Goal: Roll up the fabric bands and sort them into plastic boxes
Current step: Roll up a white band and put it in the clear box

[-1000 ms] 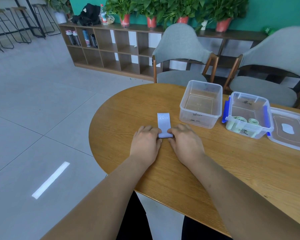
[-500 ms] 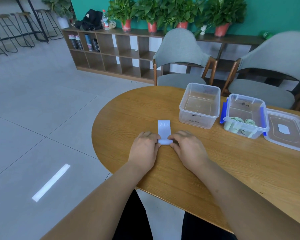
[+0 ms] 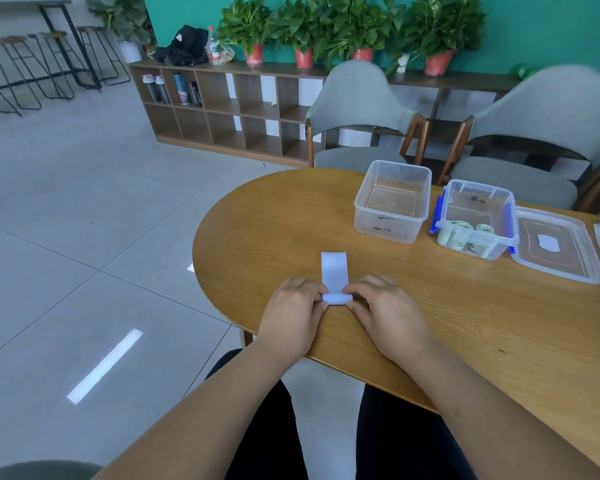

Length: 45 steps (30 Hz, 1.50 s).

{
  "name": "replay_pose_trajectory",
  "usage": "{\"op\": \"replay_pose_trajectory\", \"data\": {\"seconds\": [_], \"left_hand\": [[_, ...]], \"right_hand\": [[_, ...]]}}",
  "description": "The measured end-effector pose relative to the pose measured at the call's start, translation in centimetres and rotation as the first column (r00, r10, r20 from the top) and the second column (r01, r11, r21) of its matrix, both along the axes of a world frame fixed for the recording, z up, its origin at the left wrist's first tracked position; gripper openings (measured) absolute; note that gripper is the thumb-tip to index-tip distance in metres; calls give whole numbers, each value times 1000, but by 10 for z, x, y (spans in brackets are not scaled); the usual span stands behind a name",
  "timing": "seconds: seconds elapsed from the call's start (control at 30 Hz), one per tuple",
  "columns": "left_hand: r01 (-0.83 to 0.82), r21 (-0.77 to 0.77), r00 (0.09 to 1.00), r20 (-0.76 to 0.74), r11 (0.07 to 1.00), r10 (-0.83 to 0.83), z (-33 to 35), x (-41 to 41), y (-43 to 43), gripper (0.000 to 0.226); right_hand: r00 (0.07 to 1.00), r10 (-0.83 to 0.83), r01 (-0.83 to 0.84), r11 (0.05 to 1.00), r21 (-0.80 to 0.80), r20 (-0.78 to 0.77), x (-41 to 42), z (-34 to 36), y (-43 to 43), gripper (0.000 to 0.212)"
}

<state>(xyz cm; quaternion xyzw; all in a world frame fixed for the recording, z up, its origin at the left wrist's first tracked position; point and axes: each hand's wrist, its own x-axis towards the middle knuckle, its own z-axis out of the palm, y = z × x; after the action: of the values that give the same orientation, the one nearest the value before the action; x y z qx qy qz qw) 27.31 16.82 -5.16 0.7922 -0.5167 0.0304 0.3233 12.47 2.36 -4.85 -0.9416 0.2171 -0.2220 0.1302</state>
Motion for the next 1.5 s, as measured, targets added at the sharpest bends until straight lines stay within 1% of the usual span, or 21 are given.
{"op": "replay_pose_trajectory", "data": {"seconds": [0.17,0.27,0.37,0.47,0.53,0.6,0.67,0.83,0.93,1.07,1.17,1.23,1.3,1.37,1.5], "left_hand": [[4,20,999,-44,1000,-3,2,-3,3,17],[22,65,998,-63,998,-18,5,0,-1,15],[26,102,998,-59,994,-20,8,2,-5,21],[2,69,994,-105,998,5,11,4,-6,29],[-4,57,991,-134,998,12,12,6,-8,21],[-7,60,992,-125,998,15,13,7,-10,11],[-9,57,994,-109,998,15,14,9,-12,8],[13,83,998,-69,996,-8,9,8,-14,24],[1,80,999,-53,997,3,8,9,-19,24],[-9,98,999,-49,995,14,11,10,-25,26],[-21,72,995,-92,997,28,13,12,-25,30],[-34,57,995,-94,998,39,14,13,-26,24],[-47,54,995,-81,997,52,14,14,-27,17],[-48,57,995,-82,997,52,14,14,-28,17],[-46,78,997,-57,996,50,12,14,-31,28]], "right_hand": [[999,-29,30,999,12,-30,-7,1,7,22],[997,-52,53,998,20,-49,-4,3,8,23],[994,-53,56,998,27,-99,0,6,6,28],[992,-54,59,998,37,-112,4,11,5,29],[995,-66,71,994,82,-71,6,13,4,22],[995,-88,92,991,97,-51,6,14,4,14],[992,-115,118,990,71,-50,8,14,4,14],[984,-125,125,992,-8,-127,13,13,5,29],[983,-131,131,991,-6,-129,15,12,3,32],[976,-131,132,991,-5,-176,21,15,1,36],[981,-148,153,988,29,-122,22,18,1,30],[982,-173,178,982,59,-79,23,18,1,20],[979,-191,195,979,55,-70,24,18,1,16],[979,-189,193,980,40,-77,25,18,1,18],[977,-177,178,984,-2,-123,28,16,-2,26]]}}
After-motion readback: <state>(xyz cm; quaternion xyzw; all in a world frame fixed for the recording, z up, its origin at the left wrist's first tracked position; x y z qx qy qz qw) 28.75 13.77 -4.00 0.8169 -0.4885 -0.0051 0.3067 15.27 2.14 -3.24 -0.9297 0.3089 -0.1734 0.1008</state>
